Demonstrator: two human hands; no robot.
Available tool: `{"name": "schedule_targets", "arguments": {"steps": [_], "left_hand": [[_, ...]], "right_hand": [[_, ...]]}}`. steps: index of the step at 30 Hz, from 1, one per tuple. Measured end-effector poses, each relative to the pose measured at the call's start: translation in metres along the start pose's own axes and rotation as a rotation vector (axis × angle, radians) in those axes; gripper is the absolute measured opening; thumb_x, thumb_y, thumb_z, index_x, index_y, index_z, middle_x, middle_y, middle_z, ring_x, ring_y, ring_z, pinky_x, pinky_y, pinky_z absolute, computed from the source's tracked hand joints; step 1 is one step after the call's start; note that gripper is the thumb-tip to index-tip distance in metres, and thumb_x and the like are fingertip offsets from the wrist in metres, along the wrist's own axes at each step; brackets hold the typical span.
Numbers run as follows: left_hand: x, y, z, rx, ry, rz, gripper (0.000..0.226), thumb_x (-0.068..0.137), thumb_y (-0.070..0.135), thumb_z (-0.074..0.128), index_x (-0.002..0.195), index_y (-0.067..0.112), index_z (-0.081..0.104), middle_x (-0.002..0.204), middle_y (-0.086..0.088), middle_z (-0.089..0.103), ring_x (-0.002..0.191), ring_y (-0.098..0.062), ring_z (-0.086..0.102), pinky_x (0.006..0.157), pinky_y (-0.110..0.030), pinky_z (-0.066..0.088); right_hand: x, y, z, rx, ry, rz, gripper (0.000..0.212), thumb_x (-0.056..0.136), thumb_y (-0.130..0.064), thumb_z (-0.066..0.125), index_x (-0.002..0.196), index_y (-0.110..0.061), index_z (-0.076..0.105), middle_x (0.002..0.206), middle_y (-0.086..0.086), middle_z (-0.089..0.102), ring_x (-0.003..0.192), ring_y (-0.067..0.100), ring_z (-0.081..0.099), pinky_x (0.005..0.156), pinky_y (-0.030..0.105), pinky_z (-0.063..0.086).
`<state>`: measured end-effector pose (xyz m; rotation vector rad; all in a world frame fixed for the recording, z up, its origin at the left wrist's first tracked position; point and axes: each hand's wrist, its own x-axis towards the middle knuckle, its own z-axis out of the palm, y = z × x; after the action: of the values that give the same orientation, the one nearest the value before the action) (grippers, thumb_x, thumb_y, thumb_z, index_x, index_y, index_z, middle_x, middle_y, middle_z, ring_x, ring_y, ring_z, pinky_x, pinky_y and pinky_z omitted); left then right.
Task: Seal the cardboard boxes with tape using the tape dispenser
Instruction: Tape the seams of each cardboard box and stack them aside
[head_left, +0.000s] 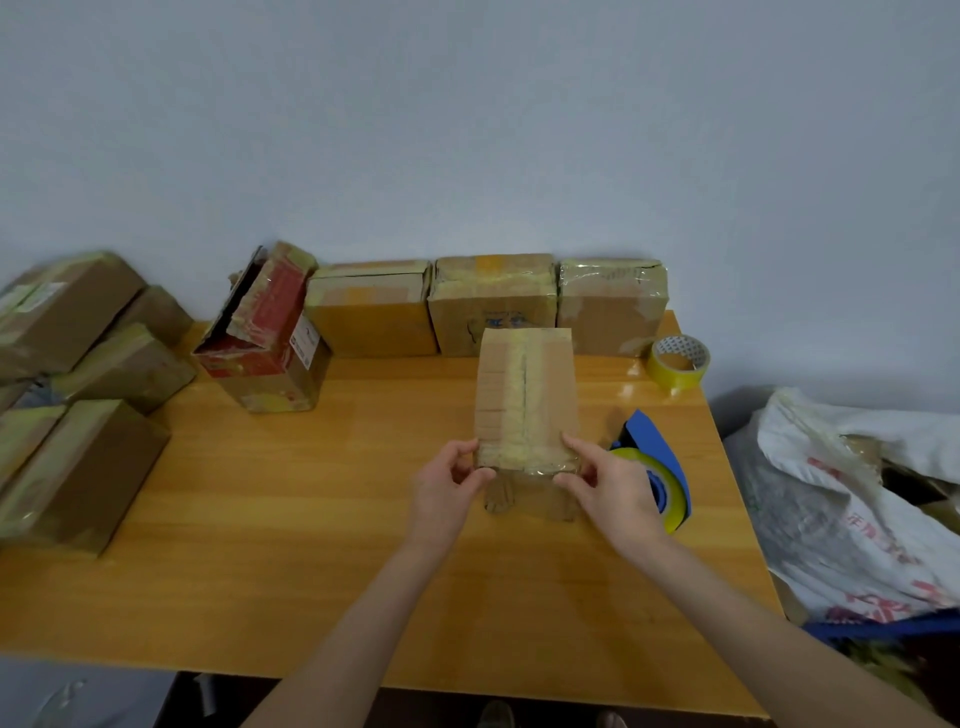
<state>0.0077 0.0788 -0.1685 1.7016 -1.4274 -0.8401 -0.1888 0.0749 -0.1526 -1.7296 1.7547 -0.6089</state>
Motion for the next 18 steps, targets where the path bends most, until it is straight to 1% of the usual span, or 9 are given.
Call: {"name": "schedule_targets", "arguments": {"steps": [2,4,7,9,10,11,13,15,18], "left_hand": [[0.0,0.0,0.0,0.136,0.014,0.059,0.031,0.082,0.018,0.074,0.111,0.012,0.063,0.071,0.008,0.052,0.062,-0.002,0.048,0.059,-0.012,0.042],[0.003,0.001,-0.001,0.311,0.024,0.124,0.039,0.077,0.03,0.078,0.108,0.013,0.06,0.081,0.008,0.048,0.068,-0.004,0.046,0.06,-0.013,0.039],[0.014,0.004,0.003,0.362,-0.061,0.166,0.068,0.067,0.04,0.083,0.12,0.011,0.051,0.116,0.0,0.047,0.1,-0.011,0.051,0.086,-0.021,0.045],[0.018,0.009,0.01,0.316,-0.149,0.129,0.087,0.072,0.035,0.081,0.141,0.01,0.036,0.138,-0.005,0.046,0.124,-0.018,0.047,0.102,-0.03,0.041],[0.02,0.01,0.013,0.313,-0.171,0.107,0.093,0.076,0.033,0.079,0.149,0.01,0.026,0.141,-0.007,0.046,0.127,-0.021,0.047,0.104,-0.032,0.041],[0.02,0.009,0.015,0.312,-0.181,0.092,0.095,0.08,0.03,0.075,0.152,0.01,0.017,0.139,-0.01,0.05,0.123,-0.022,0.051,0.101,-0.031,0.043],[0.017,0.005,0.015,0.308,-0.182,0.085,0.09,0.086,0.025,0.069,0.153,0.015,0.009,0.12,-0.014,0.063,0.098,-0.019,0.061,0.087,-0.022,0.046],[0.016,0.002,0.015,0.326,-0.182,0.099,0.085,0.089,0.02,0.066,0.151,0.017,0.007,0.105,-0.016,0.068,0.081,-0.015,0.058,0.077,-0.017,0.042],[0.017,0.005,0.01,0.333,-0.279,0.069,0.086,0.093,0.026,0.061,0.151,0.019,-0.001,0.118,-0.012,0.064,0.085,-0.013,0.056,0.076,-0.015,0.041]], "right_hand": [[0.0,-0.001,-0.004,-0.206,-0.004,-0.043,0.051,0.088,-0.038,0.067,0.136,-0.03,0.051,0.078,-0.011,0.056,0.073,0.012,0.056,0.062,0.023,0.043],[0.003,-0.004,-0.008,-0.42,-0.018,-0.066,0.051,0.085,-0.053,0.064,0.129,-0.031,0.05,0.101,-0.006,0.056,0.088,0.016,0.057,0.06,0.027,0.039],[0.012,-0.013,-0.005,-0.485,-0.031,-0.056,0.069,0.071,-0.069,0.066,0.122,-0.026,0.045,0.125,0.0,0.043,0.1,0.021,0.055,0.062,0.029,0.045],[0.016,-0.017,0.001,-0.419,-0.03,-0.052,0.068,0.073,-0.068,0.065,0.119,-0.023,0.043,0.124,0.0,0.052,0.094,0.023,0.061,0.063,0.032,0.049],[0.017,-0.017,0.004,-0.388,-0.033,-0.055,0.064,0.076,-0.065,0.065,0.118,-0.022,0.043,0.118,-0.001,0.058,0.091,0.024,0.063,0.064,0.033,0.049],[0.017,-0.014,0.005,-0.357,-0.03,-0.071,0.06,0.079,-0.061,0.065,0.118,-0.021,0.044,0.114,-0.001,0.062,0.09,0.024,0.064,0.065,0.033,0.048],[0.016,-0.006,0.004,-0.266,-0.025,-0.111,0.053,0.083,-0.049,0.068,0.12,-0.018,0.047,0.113,0.0,0.065,0.091,0.023,0.065,0.067,0.032,0.048],[0.017,0.001,0.002,-0.184,-0.047,-0.125,0.048,0.085,-0.04,0.069,0.123,-0.017,0.049,0.111,0.002,0.067,0.085,0.021,0.064,0.066,0.029,0.045],[0.021,0.002,-0.003,-0.171,-0.116,-0.11,0.048,0.086,-0.039,0.069,0.124,-0.021,0.047,0.11,0.0,0.067,0.08,0.017,0.059,0.066,0.028,0.045]]}}
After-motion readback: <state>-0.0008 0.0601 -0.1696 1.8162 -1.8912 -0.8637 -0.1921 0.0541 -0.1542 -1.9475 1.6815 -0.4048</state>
